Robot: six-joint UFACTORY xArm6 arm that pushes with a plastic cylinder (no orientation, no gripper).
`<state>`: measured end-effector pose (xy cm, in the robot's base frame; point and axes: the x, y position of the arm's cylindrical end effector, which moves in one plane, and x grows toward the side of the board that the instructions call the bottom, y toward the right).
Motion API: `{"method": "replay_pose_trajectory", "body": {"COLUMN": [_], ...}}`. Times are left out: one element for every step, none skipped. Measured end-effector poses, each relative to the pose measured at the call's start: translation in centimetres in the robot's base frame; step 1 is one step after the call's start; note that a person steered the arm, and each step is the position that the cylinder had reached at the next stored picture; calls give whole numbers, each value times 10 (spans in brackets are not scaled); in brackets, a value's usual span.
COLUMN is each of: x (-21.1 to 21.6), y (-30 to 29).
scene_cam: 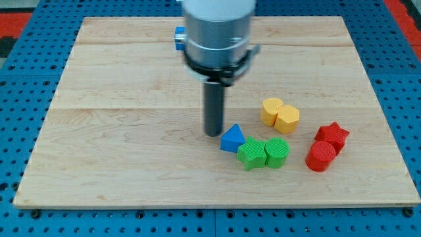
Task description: Place the blue cube diagonally to the blue triangle
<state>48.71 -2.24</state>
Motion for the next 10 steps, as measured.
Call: {"method": "replay_pose_trajectory", "body": {"x": [-46, -117, -204, -267, -260, -177, -140, -186, -203, -196], "y": [-52, -80, -81, -83, -19, -4, -4, -4, -16, -61]}}
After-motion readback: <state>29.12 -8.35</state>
